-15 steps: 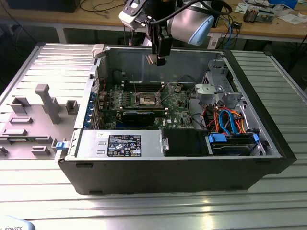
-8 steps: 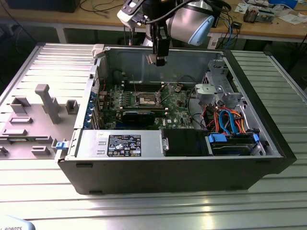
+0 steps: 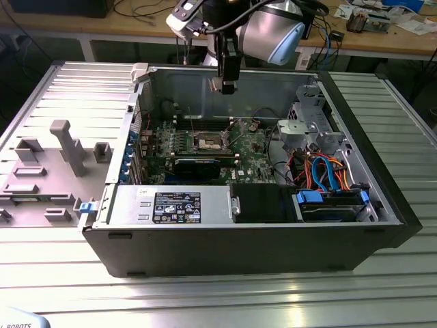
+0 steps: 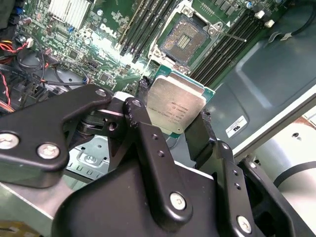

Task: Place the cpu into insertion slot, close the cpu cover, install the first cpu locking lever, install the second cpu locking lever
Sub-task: 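Place the cpu into insertion slot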

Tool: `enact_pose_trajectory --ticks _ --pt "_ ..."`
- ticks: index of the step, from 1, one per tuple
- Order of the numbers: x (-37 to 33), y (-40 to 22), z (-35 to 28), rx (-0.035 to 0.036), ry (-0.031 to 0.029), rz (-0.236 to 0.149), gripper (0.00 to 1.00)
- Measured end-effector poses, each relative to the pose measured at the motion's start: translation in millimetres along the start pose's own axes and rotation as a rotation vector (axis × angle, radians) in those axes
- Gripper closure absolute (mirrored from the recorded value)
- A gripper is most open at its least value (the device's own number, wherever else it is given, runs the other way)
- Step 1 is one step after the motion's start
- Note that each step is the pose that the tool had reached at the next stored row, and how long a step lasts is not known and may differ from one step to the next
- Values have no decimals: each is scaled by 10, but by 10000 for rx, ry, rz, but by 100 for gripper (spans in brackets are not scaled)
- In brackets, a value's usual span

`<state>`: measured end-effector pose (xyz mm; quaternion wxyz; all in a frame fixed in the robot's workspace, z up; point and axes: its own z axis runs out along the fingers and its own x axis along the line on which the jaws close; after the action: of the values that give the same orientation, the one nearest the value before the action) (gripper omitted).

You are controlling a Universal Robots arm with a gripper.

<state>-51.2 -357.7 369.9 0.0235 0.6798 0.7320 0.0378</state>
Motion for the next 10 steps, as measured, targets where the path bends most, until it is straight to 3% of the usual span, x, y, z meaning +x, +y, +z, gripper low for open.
enact_pose_trajectory --ticks 3,10 --pt "2 -37 9 -2 -27 270 45" --pt "4 -62 11 -4 -28 297 45"
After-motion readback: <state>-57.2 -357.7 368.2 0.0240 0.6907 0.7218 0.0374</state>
